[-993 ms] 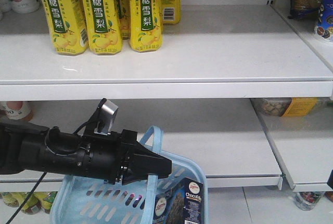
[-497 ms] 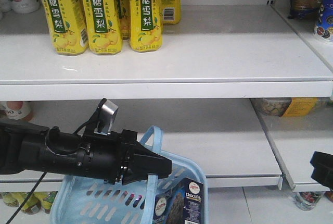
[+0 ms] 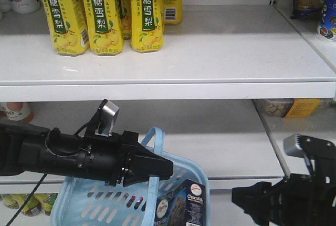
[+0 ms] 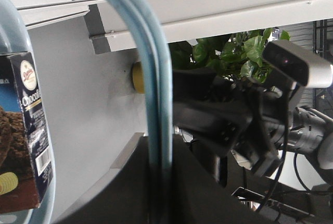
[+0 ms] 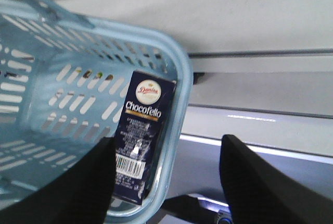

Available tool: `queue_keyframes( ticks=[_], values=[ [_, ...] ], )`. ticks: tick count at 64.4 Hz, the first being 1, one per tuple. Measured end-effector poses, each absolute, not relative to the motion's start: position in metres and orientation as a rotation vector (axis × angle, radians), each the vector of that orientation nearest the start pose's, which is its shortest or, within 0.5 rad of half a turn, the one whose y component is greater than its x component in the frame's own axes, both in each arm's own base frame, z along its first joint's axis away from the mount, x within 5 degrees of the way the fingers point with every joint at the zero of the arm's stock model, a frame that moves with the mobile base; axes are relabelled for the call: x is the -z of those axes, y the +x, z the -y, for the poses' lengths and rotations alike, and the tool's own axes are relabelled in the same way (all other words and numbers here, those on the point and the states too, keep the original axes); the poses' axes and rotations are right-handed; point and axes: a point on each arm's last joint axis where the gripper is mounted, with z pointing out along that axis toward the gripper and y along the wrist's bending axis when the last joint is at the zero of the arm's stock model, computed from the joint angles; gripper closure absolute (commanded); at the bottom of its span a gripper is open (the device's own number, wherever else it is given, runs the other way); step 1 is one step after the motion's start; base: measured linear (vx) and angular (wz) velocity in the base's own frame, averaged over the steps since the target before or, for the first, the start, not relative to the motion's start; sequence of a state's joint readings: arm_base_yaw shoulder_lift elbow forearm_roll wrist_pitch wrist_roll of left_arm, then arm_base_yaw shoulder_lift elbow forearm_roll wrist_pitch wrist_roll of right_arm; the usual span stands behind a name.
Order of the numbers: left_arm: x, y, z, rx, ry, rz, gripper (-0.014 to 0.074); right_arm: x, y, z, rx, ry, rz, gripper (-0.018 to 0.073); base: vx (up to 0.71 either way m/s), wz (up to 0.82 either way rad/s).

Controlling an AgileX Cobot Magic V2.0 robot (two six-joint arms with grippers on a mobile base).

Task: Left arm holds basket, right arm returns cookies
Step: 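Reach the open right gripper down into the basket toward the cookie box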

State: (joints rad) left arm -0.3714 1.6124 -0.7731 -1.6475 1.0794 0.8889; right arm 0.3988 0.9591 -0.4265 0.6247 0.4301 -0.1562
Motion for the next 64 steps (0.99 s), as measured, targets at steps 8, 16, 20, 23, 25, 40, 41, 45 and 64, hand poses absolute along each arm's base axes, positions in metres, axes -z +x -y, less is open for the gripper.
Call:
queue_keyframes(
  ticks=[8,16,20,23,25,40,41,45,64],
  values=[
    [-0.224,0.236,0.178,1.806,0.156,-2.399,0.0603,-0.214,0.148,-0.099,-0.738,-0.037,-2.512,0.012,0.0,0.0],
    [-0.224,0.236,0.178,1.806,0.156,-2.399,0.0603,-0.202,0.151,-0.113,-0.815,0.062,-2.596,0.012,0.0,0.0],
    [-0.224,0.236,0.178,1.806,0.156,-2.399,0.0603,-0.194,0.15,-0.122,-0.827,0.044,-2.644,0.012,0.0,0.0],
    [-0.224,0.236,0.178,1.806,0.156,-2.399,0.0603,-0.191,0.15,-0.127,-0.823,-0.003,-2.664,0.012,0.0,0.0],
    [-0.224,0.236,0.178,1.806,0.156,-2.399,0.0603,-0.189,0.151,-0.131,-0.824,-0.028,-2.674,0.012,0.0,0.0],
    [-0.224,0.236,0.178,1.806,0.156,-2.399,0.0603,-0.189,0.162,-0.147,-0.817,-0.111,-2.691,0.012,0.0,0.0],
    [-0.224,0.236,0.178,1.806,0.156,-2.399,0.0603,-0.189,0.162,-0.147,-0.816,-0.113,-2.689,0.012,0.0,0.0],
    [-0.224,0.236,0.178,1.806,0.156,-2.399,0.0603,-0.188,0.163,-0.148,-0.809,-0.116,-2.693,0.012,0.0,0.0],
    [-0.224,0.236,0.178,1.806,0.156,-2.399,0.0603,-0.177,0.172,-0.148,-0.738,-0.094,-2.688,0.0111,0.0,0.0]
  ],
)
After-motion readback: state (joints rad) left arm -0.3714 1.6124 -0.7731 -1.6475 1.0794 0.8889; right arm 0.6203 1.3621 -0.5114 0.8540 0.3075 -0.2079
